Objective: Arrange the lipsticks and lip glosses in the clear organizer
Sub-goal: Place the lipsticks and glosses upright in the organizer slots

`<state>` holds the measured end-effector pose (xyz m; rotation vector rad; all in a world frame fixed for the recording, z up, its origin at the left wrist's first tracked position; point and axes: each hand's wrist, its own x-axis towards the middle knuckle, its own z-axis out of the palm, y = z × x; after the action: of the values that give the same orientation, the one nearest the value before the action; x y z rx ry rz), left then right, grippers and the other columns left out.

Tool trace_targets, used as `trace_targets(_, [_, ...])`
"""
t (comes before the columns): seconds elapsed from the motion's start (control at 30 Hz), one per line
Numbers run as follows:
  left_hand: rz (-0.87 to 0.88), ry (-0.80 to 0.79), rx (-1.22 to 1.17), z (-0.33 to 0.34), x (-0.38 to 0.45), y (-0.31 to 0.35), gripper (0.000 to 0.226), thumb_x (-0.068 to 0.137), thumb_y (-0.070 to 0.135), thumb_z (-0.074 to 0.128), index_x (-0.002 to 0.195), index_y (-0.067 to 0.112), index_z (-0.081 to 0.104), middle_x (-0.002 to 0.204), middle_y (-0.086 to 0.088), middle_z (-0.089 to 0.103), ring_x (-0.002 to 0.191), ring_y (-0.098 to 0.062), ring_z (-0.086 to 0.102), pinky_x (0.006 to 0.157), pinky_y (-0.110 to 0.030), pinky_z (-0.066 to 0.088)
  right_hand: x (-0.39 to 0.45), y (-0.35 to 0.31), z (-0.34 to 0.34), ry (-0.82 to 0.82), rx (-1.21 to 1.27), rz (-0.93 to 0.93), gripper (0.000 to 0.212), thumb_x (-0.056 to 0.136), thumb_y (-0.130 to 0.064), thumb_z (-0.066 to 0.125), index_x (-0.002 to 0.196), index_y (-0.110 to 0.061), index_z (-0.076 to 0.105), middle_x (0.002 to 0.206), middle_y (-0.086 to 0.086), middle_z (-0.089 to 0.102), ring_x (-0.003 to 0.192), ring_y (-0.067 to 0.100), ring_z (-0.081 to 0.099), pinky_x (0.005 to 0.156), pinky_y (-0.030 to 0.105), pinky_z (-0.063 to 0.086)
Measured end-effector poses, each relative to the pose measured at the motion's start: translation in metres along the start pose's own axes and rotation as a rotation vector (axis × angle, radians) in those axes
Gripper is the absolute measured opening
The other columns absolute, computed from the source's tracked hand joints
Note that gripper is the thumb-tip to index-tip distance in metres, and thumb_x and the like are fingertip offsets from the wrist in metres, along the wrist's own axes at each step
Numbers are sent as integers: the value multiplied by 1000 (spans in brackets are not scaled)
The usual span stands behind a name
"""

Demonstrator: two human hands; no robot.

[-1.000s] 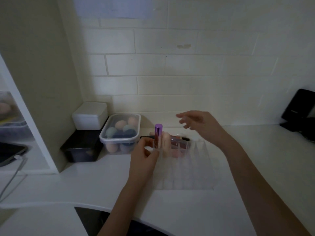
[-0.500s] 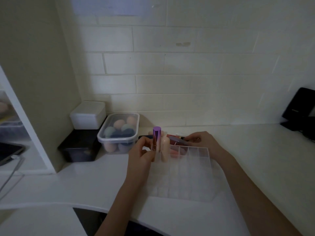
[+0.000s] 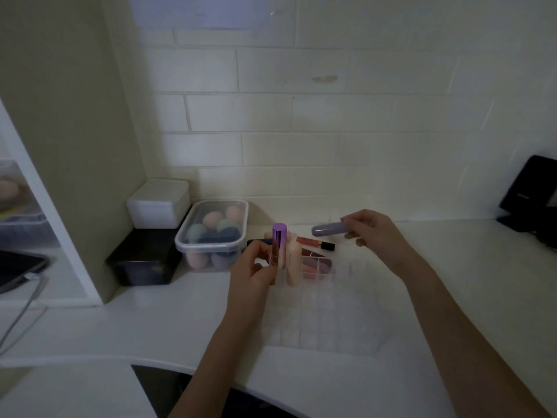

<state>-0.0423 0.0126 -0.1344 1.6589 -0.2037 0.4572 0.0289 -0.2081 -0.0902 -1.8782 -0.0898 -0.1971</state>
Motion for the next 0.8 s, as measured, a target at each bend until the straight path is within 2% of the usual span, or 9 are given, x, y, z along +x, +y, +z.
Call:
trace_targets(0.13, [-6,6,-10,0,0,-1,19,57,12,45,74,8,54,74,-3,57,60,-8,47,50,-15,37,0,-16,-3,-62,285,-42,11,96,-18,51,100,-12,59,80,10,63,61,14,60,62,23,48])
trace_targets(0.2, [-2,5,-2,0,0,-1,19,58,11,45,74,7,54,73,-2,56,59,-7,46,50,-14,37,-2,-23,-1,-22,305,-85,8,93,-19,55,91,-12,55,70,7,60,58,14,58,61,24,49])
trace_targets(0.27, [-3,3,1,0,0,-2,19,58,12,45,74,7,54,72,0,56,57,-7,45,50,-14,36,-3,-28,3,-15,305,-138,14,92,-18,57,81,-11,54,66,8,59,57,16,57,60,26,48])
trace_targets(0.37, [-18,-1,3,0,1,-1,19,58,12,45,74,9,54,73,-2,56,58,-8,46,51,-16,37,-7,-34,6,-102,351,-182,10,92,-14,55,85,-9,59,79,14,64,74,23,66,65,29,52])
trace_targets(0.47, [-27,-4,0,0,1,-1,21,58,12,45,76,7,55,77,-11,58,64,-18,50,56,-29,40,-11,-39,9,-208,340,-195,18,96,-11,47,94,-11,64,90,10,70,88,16,71,71,23,55])
trace_targets(0.53, [-32,-5,6,0,1,-1,24,58,13,45,78,5,56,80,-15,59,65,-20,51,57,-32,40,-14,-43,10,-258,333,-184,24,98,-11,43,100,-14,66,94,8,72,90,12,70,73,22,56])
trace_targets(0.63, [-33,-6,21,0,1,-1,24,59,14,45,78,6,56,80,-12,60,65,-16,51,57,-30,41,-18,-47,12,-323,350,-172,27,99,-12,39,108,-13,65,100,9,70,93,12,68,76,23,55])
trace_targets(0.8, [-22,-12,29,0,0,1,23,61,14,45,79,5,56,84,-16,60,72,-33,53,60,-36,43,-21,-53,12,-394,361,-169,31,100,-11,35,114,-15,63,103,9,70,97,17,68,84,29,56])
